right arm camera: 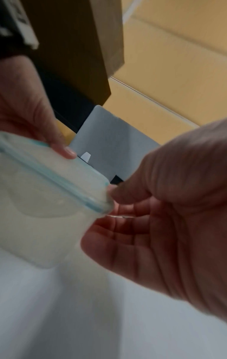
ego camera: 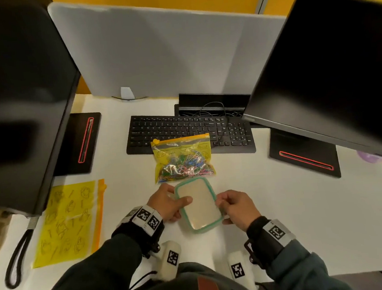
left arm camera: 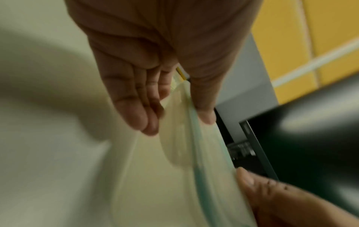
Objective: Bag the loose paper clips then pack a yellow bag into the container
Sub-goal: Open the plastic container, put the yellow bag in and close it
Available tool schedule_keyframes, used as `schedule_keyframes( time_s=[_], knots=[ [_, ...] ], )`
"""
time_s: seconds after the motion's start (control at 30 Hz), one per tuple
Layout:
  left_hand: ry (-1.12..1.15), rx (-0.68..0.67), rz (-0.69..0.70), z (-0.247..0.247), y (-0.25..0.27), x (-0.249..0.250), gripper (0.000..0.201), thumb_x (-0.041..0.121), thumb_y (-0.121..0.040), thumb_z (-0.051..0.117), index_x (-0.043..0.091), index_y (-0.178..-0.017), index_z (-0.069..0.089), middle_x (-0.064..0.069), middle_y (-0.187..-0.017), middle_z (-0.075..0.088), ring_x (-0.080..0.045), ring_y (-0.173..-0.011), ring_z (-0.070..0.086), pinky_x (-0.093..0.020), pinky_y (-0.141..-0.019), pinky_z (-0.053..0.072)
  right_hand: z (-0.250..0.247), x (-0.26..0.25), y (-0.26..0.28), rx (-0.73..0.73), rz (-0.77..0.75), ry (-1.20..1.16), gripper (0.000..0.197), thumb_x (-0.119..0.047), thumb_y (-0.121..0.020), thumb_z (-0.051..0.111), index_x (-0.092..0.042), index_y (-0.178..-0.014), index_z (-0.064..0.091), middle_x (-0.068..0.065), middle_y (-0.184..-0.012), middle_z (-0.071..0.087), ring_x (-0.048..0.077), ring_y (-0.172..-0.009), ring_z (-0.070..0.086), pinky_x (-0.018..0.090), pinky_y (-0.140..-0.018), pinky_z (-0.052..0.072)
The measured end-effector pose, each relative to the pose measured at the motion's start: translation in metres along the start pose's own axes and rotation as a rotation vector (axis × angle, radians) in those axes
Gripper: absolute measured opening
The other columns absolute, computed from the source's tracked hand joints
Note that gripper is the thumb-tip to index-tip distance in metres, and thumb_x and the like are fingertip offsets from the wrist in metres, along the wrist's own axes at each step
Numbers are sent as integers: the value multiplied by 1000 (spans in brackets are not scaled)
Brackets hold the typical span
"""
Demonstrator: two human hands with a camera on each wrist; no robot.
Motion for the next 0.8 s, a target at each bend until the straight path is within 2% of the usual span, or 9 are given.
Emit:
schedule_keyframes(
  time_s=[0.13, 0.2, 0.27, 0.37, 0.43, 0.53, 0.63, 0.7, 0.8],
  knots=[
    [160, 76, 69, -9, 2, -1, 39, 39, -75, 69, 21, -100, 45, -17, -92, 63, -26, -74, 63, -35, -67, 53, 33, 12, 2, -221, 163, -168, 17, -30, -86, 63, -13, -88, 62, 3, -73, 62, 12, -60, 61, 26, -58, 58],
    [169, 75, 86, -10, 2, -4, 41, 49, -65, 71, 30, -93, 47, -16, -93, 63, -31, -83, 64, -43, -79, 53, 43, 19, 1, -271, 200, -186, 19, -31, -83, 66, -13, -84, 62, 4, -71, 64, 11, -56, 62, 25, -56, 56],
    [123, 113, 122, -16, 4, -3, 43, 52, -63, 70, 31, -94, 50, -11, -99, 61, -27, -92, 59, -43, -87, 50, 52, 24, 0, -311, 206, -243, 16, -29, -82, 68, -15, -80, 61, 3, -69, 62, 11, -56, 60, 23, -54, 55],
    [48, 169, 171, -22, 6, 5, 37, 46, -71, 69, 28, -98, 50, -9, -101, 61, -25, -95, 56, -39, -86, 49, 54, 21, -2, -280, 174, -313, 11, -23, -83, 67, -14, -86, 61, 5, -75, 61, 15, -63, 61, 24, -52, 54],
    [3, 183, 206, -24, 7, 13, 29, 38, -76, 68, 27, -96, 51, -8, -97, 61, -24, -91, 55, -34, -79, 48, 49, 13, -1, -230, 134, -225, 17, -26, -85, 65, -9, -89, 60, 6, -72, 62, 14, -57, 61, 25, -52, 55],
    [-114, 207, 279, -35, 7, 30, 32, 35, -75, 69, 23, -99, 54, -4, -95, 56, -22, -88, 55, -27, -72, 41, 38, 9, 2, -219, 130, 166, 47, -57, -76, 63, -10, -79, 58, 6, -63, 63, 16, -47, 59, 26, -51, 51],
    [-308, 239, 200, -60, 6, 23, 49, 49, -71, 68, 22, -107, 50, -1, -93, 51, -21, -88, 55, -28, -74, 41, 6, -17, 0, 16, -48, 619, 56, -71, -66, 60, -17, -78, 49, -2, -69, 57, 16, -61, 53, 26, -53, 40],
    [-460, 130, 39, -63, 10, -1, 61, 64, -62, 66, 25, -105, 47, 1, -92, 53, -20, -87, 55, -29, -74, 43, -4, -51, 1, 159, -241, 572, 45, -58, -74, 63, -20, -92, 47, -3, -87, 59, 16, -75, 55, 27, -61, 42],
    [-520, -161, -44, -30, 26, -33, 70, 65, -55, 71, 26, -106, 42, 3, -94, 60, -16, -78, 61, -30, -73, 50, 20, -84, -10, 61, -420, 474, 48, -39, -83, 63, -24, -125, 44, 0, -126, 56, 19, -111, 55, 31, -91, 45]
  ],
)
Point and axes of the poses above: each hand's wrist, its own y-axis away from the middle knuckle, its own z-axis out of the palm, x = y × z, the point moved 10 cm from there along -y, towards the middle knuckle
